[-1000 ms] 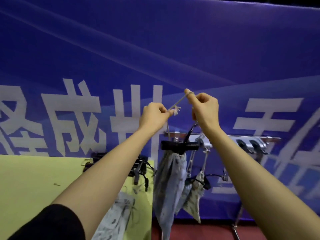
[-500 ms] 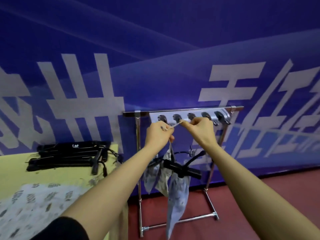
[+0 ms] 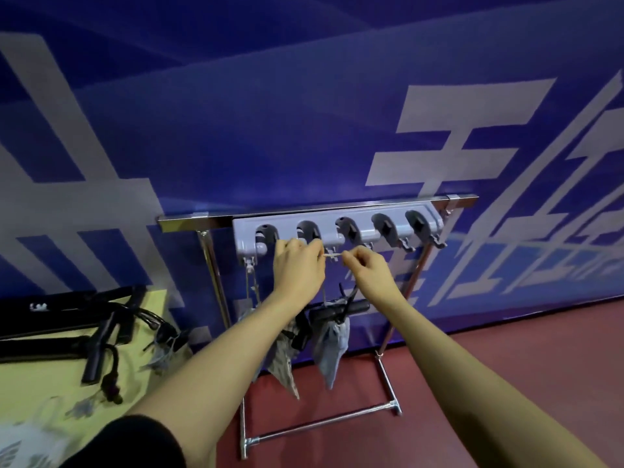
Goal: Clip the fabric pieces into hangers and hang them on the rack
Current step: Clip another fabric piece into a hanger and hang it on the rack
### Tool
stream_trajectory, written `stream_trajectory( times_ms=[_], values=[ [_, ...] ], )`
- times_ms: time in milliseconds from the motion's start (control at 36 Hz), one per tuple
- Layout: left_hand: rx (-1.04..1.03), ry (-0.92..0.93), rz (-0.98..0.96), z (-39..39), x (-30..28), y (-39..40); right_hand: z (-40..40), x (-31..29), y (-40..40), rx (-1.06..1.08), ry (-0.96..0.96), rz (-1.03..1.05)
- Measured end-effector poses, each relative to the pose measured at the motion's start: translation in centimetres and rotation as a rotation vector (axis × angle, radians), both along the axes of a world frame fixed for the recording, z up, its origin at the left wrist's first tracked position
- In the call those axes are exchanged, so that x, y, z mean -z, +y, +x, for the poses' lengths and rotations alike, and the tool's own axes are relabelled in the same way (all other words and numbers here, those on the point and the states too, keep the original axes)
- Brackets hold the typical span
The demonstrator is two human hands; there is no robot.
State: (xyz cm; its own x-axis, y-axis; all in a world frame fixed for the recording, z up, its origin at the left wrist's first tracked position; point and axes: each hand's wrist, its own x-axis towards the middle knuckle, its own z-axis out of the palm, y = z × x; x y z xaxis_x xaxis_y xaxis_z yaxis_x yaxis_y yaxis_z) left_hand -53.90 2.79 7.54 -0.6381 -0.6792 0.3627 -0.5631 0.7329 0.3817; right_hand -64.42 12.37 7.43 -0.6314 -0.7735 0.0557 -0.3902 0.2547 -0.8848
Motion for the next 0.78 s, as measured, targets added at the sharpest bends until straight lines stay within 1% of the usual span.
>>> stream_trajectory(
  times_ms=[111, 250, 333, 389, 444, 556, 639, 722, 778],
  values=[
    [0.001, -0.097, -0.055, -1.8, 0.6, -1.1, -0.9, 1.6, -1.8, 0.062, 0.076, 0.031],
    [0.027, -0.219, -0.073, -2.1, 2.4, -1.6, -1.4, 3.3, -2.4, 0.054, 0.094, 0.141],
    [0.056, -0.253, -0.078, -1.9, 2.8, -1.3, -1.4, 3.5, -2.2, 0.041, 0.085, 0.180],
    [0.081, -0.230, -0.083, -1.5, 2.7, -1.1, -1.3, 3.3, -1.9, 0.041, 0.084, 0.203],
    [0.088, -0.162, -0.078, -0.7, 2.3, -0.6, -1.0, 2.8, -1.4, 0.048, 0.086, 0.204],
    [0.069, -0.071, -0.025, 1.8, 1.1, 1.1, 0.4, 1.6, -0.4, 0.079, 0.117, 0.136],
    [-0.003, -0.019, 0.032, 4.4, 0.3, 2.6, 2.5, 1.1, 0.3, 0.059, 0.121, 0.080],
    [-0.104, 0.057, 0.181, 7.3, -0.4, 3.7, 5.0, 0.8, 0.8, 0.008, 0.121, 0.039],
    [-0.143, 0.065, 0.219, 9.3, -0.8, 4.2, 6.8, 0.8, 1.0, -0.037, 0.130, 0.036]
  ],
)
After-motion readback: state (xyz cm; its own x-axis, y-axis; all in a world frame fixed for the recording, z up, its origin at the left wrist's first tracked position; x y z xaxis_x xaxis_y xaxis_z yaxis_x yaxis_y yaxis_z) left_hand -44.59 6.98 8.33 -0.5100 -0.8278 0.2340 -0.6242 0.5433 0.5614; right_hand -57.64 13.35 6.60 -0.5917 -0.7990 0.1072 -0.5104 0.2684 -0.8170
